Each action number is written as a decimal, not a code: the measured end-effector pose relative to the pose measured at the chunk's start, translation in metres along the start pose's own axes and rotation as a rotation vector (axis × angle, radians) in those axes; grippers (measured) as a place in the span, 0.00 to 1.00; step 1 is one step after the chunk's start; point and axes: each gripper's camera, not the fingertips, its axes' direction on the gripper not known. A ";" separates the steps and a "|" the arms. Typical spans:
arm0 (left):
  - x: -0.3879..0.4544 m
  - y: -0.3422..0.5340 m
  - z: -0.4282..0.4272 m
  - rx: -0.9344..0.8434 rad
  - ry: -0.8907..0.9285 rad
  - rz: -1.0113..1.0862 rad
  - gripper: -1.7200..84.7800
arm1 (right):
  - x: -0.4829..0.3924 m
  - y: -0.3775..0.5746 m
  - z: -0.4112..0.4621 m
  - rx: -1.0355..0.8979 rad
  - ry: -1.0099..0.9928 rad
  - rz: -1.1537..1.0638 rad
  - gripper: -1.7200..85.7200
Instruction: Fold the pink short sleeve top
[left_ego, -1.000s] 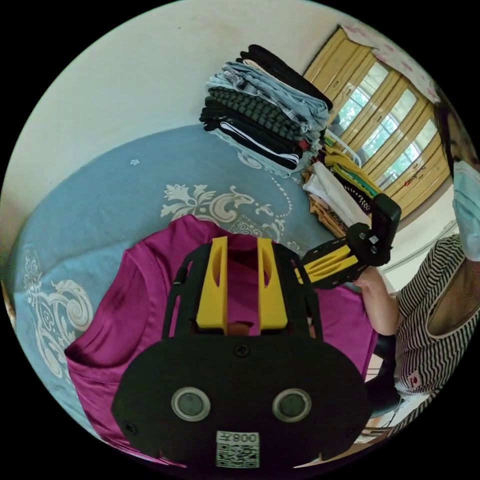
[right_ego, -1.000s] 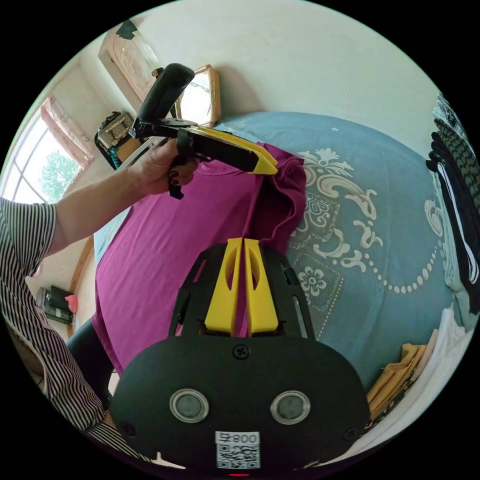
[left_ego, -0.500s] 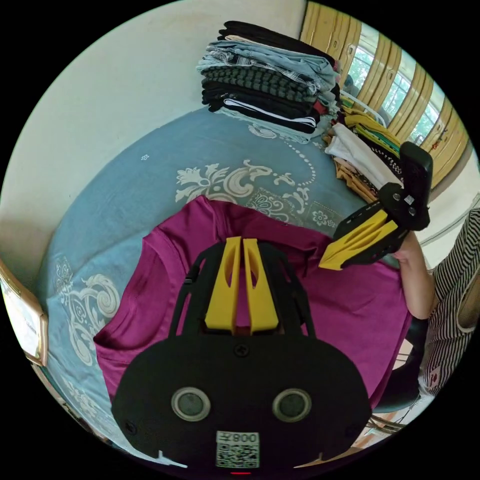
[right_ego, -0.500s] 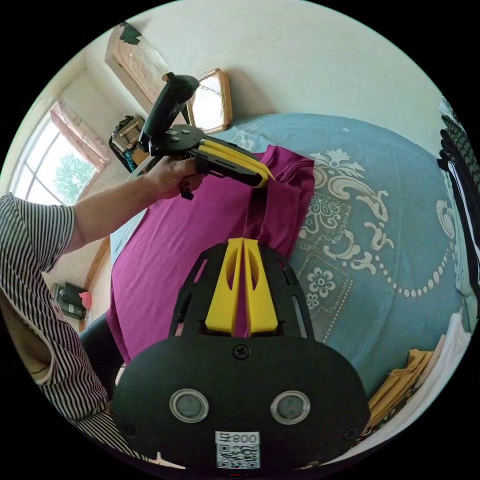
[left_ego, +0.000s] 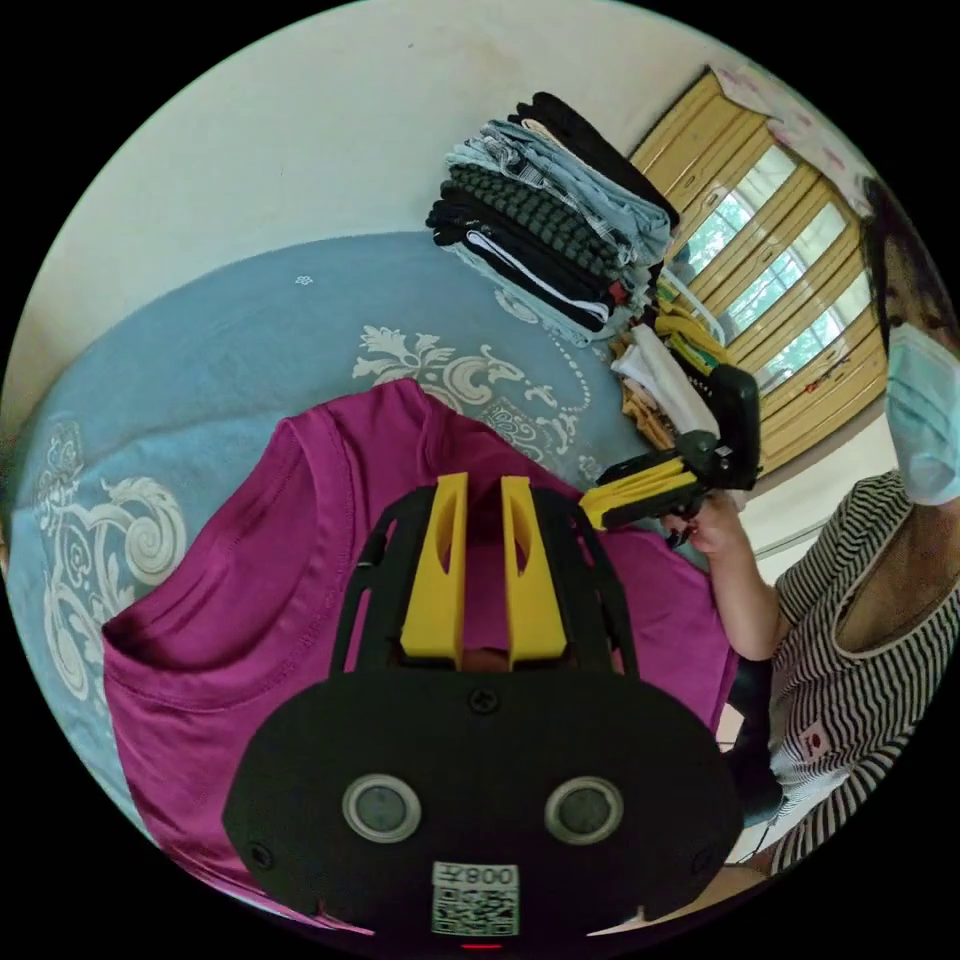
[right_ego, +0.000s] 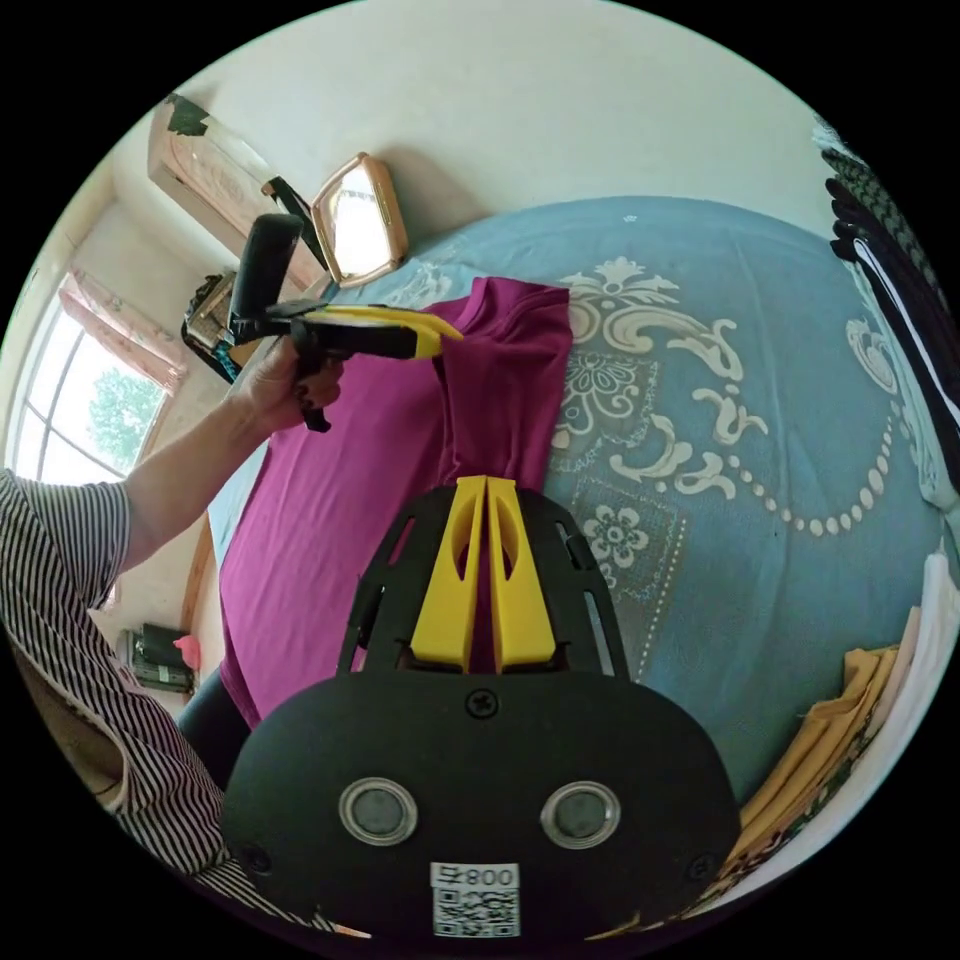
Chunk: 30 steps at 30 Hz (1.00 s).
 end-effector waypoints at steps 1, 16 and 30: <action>-0.010 0.008 -0.001 0.032 0.086 -0.024 0.09 | -0.002 -0.002 0.004 -0.029 0.015 0.000 0.02; -0.035 0.069 0.045 -0.028 -0.110 -0.101 0.03 | -0.035 -0.026 -0.021 -0.051 0.064 -0.024 0.02; -0.028 0.187 0.037 0.085 -0.133 -0.076 0.02 | -0.103 -0.057 -0.063 -0.010 0.148 -0.075 0.02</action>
